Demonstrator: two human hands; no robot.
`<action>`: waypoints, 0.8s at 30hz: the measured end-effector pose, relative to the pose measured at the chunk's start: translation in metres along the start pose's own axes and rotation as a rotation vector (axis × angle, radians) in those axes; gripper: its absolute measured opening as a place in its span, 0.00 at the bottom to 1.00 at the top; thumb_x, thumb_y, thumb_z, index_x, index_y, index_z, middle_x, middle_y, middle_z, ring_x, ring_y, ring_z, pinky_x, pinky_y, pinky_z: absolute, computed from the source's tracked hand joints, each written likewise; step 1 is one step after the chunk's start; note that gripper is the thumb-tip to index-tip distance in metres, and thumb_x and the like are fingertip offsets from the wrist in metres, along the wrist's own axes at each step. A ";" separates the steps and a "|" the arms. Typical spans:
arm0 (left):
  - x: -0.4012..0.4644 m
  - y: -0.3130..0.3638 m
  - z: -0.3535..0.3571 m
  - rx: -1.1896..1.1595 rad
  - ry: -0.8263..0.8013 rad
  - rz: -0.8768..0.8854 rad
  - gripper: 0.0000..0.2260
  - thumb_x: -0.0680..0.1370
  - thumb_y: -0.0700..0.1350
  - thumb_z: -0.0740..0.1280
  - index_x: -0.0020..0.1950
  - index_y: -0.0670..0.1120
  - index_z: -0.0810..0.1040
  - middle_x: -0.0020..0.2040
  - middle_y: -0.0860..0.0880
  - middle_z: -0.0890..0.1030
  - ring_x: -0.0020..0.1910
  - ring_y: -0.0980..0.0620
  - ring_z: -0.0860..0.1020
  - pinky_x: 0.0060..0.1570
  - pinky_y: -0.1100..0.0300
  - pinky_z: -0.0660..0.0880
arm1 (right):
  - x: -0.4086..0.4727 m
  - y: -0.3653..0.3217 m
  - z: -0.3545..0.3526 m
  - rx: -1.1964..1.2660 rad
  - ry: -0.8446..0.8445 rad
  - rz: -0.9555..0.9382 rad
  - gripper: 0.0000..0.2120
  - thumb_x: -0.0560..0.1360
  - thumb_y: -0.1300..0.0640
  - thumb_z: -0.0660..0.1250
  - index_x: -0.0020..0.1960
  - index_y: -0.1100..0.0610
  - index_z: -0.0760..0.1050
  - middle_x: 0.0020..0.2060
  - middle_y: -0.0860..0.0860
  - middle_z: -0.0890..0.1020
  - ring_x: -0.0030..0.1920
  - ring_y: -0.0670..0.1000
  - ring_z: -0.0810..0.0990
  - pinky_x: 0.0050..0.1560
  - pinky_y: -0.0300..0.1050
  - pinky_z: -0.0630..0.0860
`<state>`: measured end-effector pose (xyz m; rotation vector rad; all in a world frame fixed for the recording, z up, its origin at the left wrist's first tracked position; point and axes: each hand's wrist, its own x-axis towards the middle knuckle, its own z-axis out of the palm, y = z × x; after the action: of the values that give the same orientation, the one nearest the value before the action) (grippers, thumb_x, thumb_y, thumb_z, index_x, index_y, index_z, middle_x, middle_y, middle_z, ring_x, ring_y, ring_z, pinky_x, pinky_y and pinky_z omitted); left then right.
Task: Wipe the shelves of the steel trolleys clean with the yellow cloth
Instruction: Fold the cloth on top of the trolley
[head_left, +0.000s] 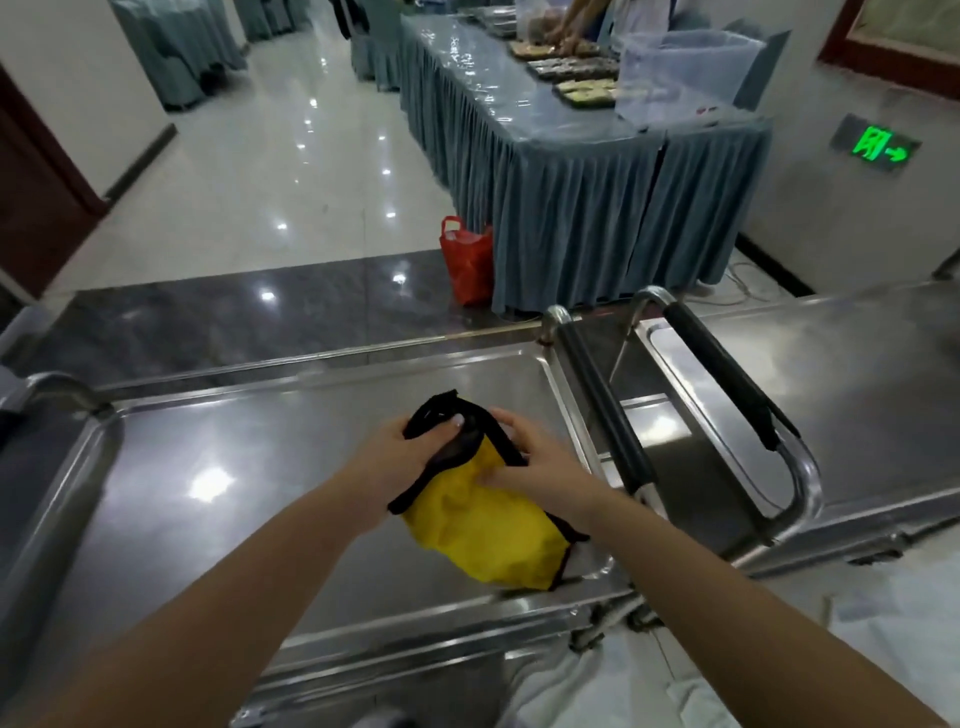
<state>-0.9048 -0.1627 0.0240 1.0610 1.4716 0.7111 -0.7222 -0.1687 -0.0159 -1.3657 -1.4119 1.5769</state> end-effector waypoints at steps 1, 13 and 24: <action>0.007 0.002 -0.002 -0.005 -0.005 -0.001 0.12 0.73 0.54 0.71 0.52 0.48 0.82 0.48 0.45 0.84 0.50 0.45 0.81 0.58 0.46 0.77 | 0.009 -0.004 0.003 0.006 -0.015 -0.040 0.31 0.69 0.65 0.73 0.68 0.50 0.67 0.54 0.51 0.80 0.52 0.46 0.81 0.48 0.41 0.80; 0.089 0.045 -0.078 0.427 -0.379 0.213 0.19 0.67 0.55 0.77 0.54 0.63 0.74 0.48 0.59 0.80 0.41 0.66 0.79 0.33 0.74 0.73 | 0.082 -0.061 0.012 -0.350 0.216 -0.299 0.05 0.72 0.65 0.68 0.47 0.62 0.80 0.42 0.57 0.84 0.39 0.41 0.81 0.39 0.31 0.76; 0.144 0.039 -0.120 0.440 -0.378 0.343 0.04 0.75 0.41 0.71 0.49 0.45 0.81 0.36 0.47 0.75 0.37 0.51 0.75 0.42 0.54 0.74 | 0.100 -0.061 -0.007 -0.419 0.286 -0.244 0.13 0.79 0.48 0.60 0.51 0.54 0.79 0.41 0.58 0.81 0.41 0.58 0.80 0.43 0.56 0.76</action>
<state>-1.0078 -0.0014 0.0186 1.7123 1.1497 0.3900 -0.7547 -0.0600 0.0142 -1.5105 -1.7082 0.9196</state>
